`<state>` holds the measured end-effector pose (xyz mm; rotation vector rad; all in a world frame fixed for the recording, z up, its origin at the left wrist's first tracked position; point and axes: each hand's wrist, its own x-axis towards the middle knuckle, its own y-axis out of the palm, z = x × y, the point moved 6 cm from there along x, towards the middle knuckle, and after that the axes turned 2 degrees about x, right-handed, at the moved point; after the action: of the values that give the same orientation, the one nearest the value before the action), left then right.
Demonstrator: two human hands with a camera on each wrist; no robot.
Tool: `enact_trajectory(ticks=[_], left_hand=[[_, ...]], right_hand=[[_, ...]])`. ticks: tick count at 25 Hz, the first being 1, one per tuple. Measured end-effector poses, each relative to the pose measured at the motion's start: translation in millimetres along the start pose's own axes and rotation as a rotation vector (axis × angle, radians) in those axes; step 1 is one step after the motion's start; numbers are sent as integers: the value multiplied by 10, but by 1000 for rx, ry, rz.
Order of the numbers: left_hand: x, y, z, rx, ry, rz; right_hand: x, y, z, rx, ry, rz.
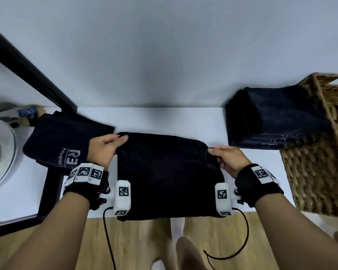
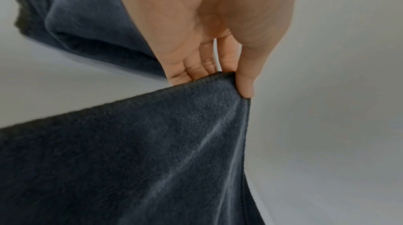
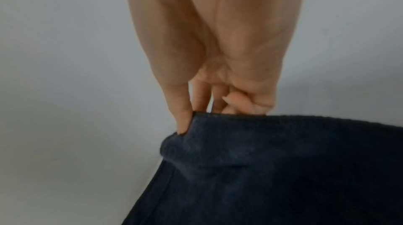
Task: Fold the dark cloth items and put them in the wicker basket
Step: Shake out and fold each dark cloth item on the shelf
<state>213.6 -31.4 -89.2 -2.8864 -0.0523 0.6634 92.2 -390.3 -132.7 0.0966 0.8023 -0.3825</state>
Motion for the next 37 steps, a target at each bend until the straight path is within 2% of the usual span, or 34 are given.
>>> enact_trajectory(ticks=[2, 4, 8, 11, 13, 15, 20, 27, 32, 37], left_hand=[[-176, -87, -106, -25, 27, 21], [-422, -245, -275, -63, 70, 10], [-994, -660, -744, -233, 154, -24], [-1433, -941, -1208, -328, 243, -7], [-1767, -1110, -1575, -344, 325, -7], [-2102, -1262, -1967, -340, 433, -19], [-2688, -1568, -2732, -287, 667, -77], [-3112, -1766, -3221, -318, 835, -119], [-3297, -1765, -3375, -346, 903, -83], [-3384, -1755, -3396, -294, 945, -105]], right_hand=[[-164, 22, 47, 21, 14, 54], [-464, 30, 201, 67, -47, 49], [-1282, 11, 599, 213, -272, 69], [-1877, 18, 895, 215, -383, 241], [-2303, 43, 1093, 96, -400, 376], [-2679, 34, 1296, -20, -449, 423], [-3434, -6, 1843, -37, -678, 242], [-4219, -250, 2364, 41, -999, 22], [-4472, -400, 2592, 89, -1075, 13], [-4473, -530, 2680, 6, -1109, -20]])
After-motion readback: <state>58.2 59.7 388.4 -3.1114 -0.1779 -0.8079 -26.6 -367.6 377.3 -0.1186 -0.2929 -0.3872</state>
